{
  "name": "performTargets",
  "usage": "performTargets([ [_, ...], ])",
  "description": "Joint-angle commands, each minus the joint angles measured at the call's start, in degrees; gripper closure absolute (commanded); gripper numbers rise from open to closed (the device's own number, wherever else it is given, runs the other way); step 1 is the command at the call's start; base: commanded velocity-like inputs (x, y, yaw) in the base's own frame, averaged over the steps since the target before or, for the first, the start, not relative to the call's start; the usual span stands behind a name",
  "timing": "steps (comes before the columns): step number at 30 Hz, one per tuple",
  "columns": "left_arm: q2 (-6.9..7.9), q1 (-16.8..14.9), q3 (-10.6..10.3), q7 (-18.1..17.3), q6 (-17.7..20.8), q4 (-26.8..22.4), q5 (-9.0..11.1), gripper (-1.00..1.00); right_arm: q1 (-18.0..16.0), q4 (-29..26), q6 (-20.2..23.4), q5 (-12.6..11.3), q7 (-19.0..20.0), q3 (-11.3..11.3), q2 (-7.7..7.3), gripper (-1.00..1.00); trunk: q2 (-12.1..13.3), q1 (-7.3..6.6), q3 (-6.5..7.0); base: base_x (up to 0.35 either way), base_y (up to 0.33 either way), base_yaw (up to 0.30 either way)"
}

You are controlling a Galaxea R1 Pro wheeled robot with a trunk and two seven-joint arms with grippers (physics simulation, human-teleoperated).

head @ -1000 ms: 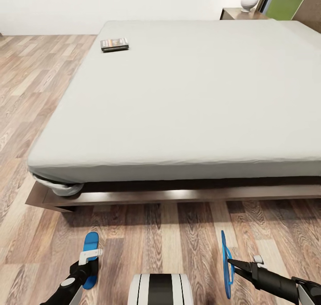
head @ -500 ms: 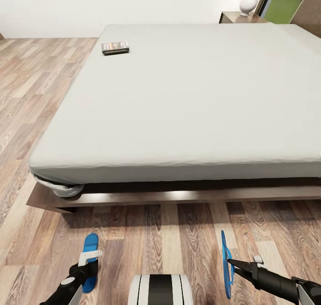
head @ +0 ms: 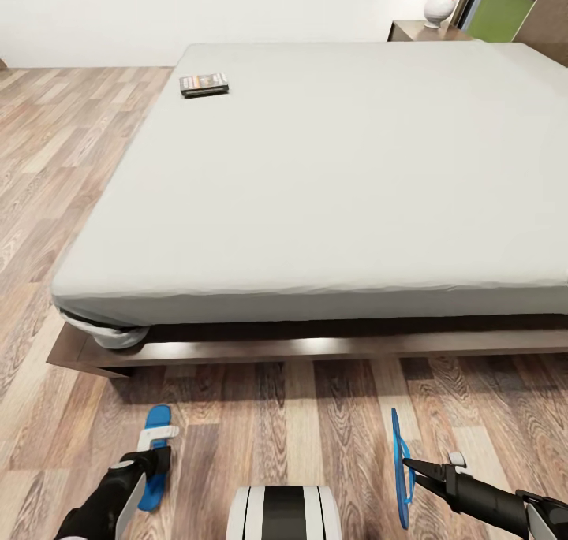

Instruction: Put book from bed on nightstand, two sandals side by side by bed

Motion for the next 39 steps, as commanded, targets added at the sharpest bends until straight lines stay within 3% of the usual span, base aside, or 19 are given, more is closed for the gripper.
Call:
performTargets([
  [1,0.03,0.0,0.09,0.17,0.38,-0.2,-0.42,1.0,-0.01,-0.01,0.47,-0.21,0.09,-0.02,-0.02,1.0,-0.01,-0.01,-0.03,0.0,0.0,0.0],
  [11,1.17,0.0,0.08,0.28,0.45,-0.3,-2.01,1.0,-0.01,0.01,0.48,-0.21,0.13,-0.08,-0.06,1.0,-0.01,-0.01,-0.03,0.0,0.0,0.0],
  [29,1.1,-0.09,0.08,0.34,0.38,-0.3,-2.19,1.0,-0.01,-0.03,0.54,-0.21,0.26,-0.11,-0.18,1.0,-0.25,0.45,-4.02,0.0,0.0,0.0],
  [39,1.18,-0.09,0.07,0.2,-1.06,-0.31,-2.19,1.0,-0.01,-0.03,0.54,-0.21,0.27,-0.11,-0.2,1.0,-0.25,0.45,-4.02,0.0,0.0,0.0],
])
